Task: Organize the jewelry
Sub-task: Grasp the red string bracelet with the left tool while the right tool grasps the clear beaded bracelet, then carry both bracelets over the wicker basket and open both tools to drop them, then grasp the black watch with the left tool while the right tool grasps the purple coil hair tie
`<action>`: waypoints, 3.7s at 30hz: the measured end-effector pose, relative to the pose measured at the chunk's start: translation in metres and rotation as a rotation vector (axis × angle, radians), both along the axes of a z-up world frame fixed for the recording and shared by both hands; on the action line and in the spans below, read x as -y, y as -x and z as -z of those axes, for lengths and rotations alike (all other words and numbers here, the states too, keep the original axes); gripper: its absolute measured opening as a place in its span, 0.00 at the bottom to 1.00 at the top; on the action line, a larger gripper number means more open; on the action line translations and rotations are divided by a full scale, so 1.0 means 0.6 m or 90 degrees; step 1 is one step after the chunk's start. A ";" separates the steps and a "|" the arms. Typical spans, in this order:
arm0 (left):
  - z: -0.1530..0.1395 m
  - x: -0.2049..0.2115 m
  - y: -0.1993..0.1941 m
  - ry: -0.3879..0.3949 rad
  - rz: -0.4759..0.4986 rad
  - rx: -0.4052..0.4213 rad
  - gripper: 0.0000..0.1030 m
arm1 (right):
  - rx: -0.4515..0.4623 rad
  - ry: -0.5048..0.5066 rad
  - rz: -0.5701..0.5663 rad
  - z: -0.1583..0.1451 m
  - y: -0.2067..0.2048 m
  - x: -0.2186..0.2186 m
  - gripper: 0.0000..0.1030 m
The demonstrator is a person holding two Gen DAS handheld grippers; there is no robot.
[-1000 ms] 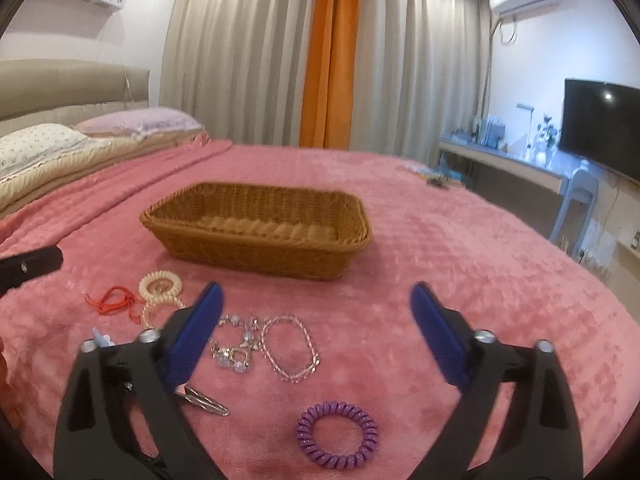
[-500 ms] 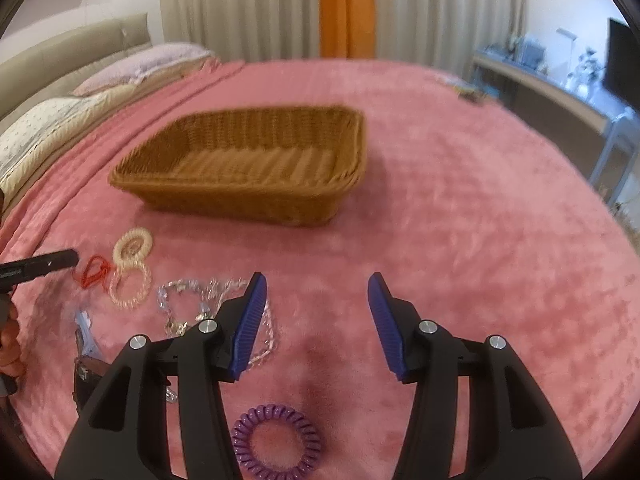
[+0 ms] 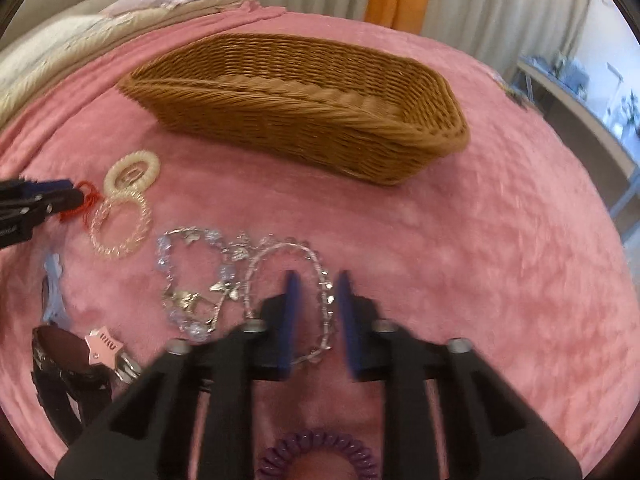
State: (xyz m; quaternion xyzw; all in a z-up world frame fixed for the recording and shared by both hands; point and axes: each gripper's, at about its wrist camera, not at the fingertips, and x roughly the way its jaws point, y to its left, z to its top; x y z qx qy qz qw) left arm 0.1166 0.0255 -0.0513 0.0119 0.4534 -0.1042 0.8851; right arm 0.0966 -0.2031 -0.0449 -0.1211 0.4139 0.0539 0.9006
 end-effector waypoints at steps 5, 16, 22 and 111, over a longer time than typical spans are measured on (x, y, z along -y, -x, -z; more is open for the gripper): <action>-0.007 -0.001 0.009 0.008 0.013 0.015 0.02 | 0.045 0.044 0.000 -0.011 0.021 -0.013 0.06; -0.130 0.017 0.075 0.067 0.061 0.144 0.02 | 0.136 0.032 -0.045 -0.133 0.080 -0.040 0.06; -0.220 0.051 0.037 0.078 0.073 0.206 0.02 | 0.197 0.009 -0.050 -0.233 0.048 -0.045 0.06; -0.002 0.115 0.216 0.114 0.022 0.029 0.09 | 0.034 -0.111 0.067 -0.008 0.176 0.085 0.09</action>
